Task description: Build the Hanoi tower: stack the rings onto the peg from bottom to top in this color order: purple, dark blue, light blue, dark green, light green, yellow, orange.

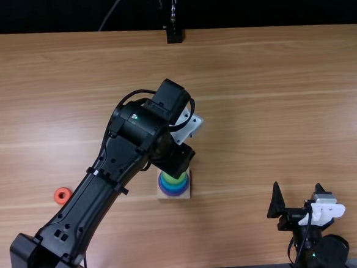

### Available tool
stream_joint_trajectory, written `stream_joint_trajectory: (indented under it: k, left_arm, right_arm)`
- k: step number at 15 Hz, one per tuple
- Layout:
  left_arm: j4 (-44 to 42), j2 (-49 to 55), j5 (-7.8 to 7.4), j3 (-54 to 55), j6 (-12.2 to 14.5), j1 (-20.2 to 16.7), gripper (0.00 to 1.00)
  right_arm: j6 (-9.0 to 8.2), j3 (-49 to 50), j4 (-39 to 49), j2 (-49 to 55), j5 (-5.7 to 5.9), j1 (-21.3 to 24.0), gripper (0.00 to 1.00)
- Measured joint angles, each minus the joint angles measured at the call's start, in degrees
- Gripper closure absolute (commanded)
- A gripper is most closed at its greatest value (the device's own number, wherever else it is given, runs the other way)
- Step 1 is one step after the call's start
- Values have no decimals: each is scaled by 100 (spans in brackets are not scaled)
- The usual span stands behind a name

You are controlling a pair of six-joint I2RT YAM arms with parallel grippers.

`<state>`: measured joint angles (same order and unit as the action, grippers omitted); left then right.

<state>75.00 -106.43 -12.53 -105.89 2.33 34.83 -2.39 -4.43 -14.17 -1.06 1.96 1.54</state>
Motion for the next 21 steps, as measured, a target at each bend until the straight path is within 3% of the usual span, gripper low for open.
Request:
stream_joint_trajectory:
  k: [3, 4, 5, 6, 11, 14, 18, 21]
  left_arm:
    - [-330, -13, -7, 107, -2, 0, 100]
    - [-332, -13, -13, 107, -2, 0, 75]
    - [-337, -13, -9, 107, 2, 0, 32]
    - [-334, -11, -7, 107, 2, 2, 0]
    - [-308, -13, 164, 107, 0, 0, 0]
    - [-446, -13, 179, 107, -2, -170, 0]
    - [-1523, 391, 184, 107, -22, -984, 0]
    - [-1491, 1008, 190, 107, -24, -1622, 0]
  right_arm:
    - [2, 0, 4, 0, 0, 0, 0]
    - [0, 0, 4, 0, 2, 0, 0]
    - [0, 0, 7, 0, 2, 0, 0]
    - [2, 0, 4, 0, 0, 0, 0]
    - [0, 0, 7, 0, 0, 0, 0]
    - [-2, 0, 4, 0, 2, 0, 0]
    - [0, 0, 2, 0, 2, 2, 0]
    - [-2, 0, 4, 0, 2, 0, 0]
